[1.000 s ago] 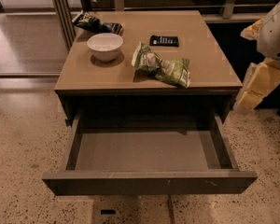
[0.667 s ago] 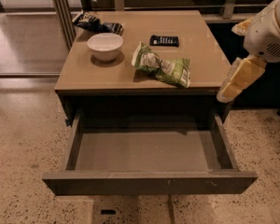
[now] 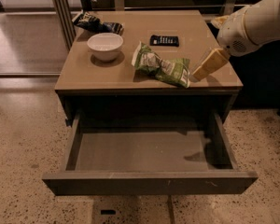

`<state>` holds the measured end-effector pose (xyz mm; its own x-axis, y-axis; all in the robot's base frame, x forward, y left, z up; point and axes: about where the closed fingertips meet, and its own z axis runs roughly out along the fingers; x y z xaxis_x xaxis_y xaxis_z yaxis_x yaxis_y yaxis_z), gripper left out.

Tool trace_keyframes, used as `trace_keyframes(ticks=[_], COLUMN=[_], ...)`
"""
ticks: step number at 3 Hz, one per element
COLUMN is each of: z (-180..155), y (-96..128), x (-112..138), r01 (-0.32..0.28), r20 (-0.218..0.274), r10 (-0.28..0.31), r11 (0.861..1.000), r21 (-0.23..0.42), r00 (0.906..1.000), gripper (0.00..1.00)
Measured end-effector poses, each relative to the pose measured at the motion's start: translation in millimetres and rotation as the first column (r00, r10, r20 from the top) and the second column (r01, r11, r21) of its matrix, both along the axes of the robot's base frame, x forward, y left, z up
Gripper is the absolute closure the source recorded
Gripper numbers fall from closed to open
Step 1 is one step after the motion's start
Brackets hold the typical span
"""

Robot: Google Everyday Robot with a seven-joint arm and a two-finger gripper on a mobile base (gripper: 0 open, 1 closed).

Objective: Place green jalapeno chip bag into top drawer

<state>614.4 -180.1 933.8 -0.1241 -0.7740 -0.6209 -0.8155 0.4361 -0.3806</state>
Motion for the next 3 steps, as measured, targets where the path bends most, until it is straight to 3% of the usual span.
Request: trace_keyframes(ticks=[1,3], z=[-16,-50], y=[16,54], x=[33,64], r01=[-0.001,-0.030], r20=[-0.002,-0.068], r10=[0.001,0.046], r11=[0.994,0.976], r21=[0.108,0.215], r00=[1.0000,0.9966], gripper=[0.00,0.00])
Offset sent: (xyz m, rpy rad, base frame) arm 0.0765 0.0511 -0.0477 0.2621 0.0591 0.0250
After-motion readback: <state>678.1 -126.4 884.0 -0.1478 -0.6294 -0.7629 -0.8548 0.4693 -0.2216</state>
